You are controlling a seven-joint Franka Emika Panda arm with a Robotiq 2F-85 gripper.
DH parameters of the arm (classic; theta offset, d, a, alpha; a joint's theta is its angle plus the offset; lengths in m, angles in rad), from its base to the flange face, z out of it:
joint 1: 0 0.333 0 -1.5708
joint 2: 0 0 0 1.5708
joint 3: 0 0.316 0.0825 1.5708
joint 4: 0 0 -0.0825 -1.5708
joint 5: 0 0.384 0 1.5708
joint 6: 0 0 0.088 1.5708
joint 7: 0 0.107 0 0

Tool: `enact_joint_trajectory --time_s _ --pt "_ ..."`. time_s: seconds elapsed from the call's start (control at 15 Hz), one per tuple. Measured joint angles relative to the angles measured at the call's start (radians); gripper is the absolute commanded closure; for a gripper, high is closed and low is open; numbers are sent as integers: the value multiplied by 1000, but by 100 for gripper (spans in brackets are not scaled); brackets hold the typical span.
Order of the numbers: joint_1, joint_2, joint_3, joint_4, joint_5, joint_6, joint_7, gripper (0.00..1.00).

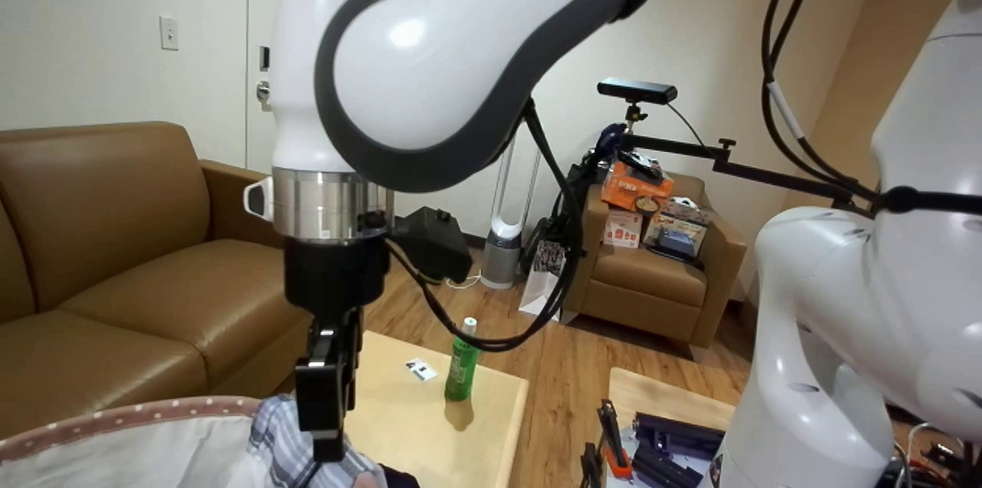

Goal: Remove the checkered shirt from the pink laundry bag

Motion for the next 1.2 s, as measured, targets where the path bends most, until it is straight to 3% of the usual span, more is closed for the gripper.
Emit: enact_joint_trajectory --time_s 0.27,1.2 --pt "4 0 0 0 0 0 2 91" --pt "6 -51 -1 -21 -8 9 39 91"
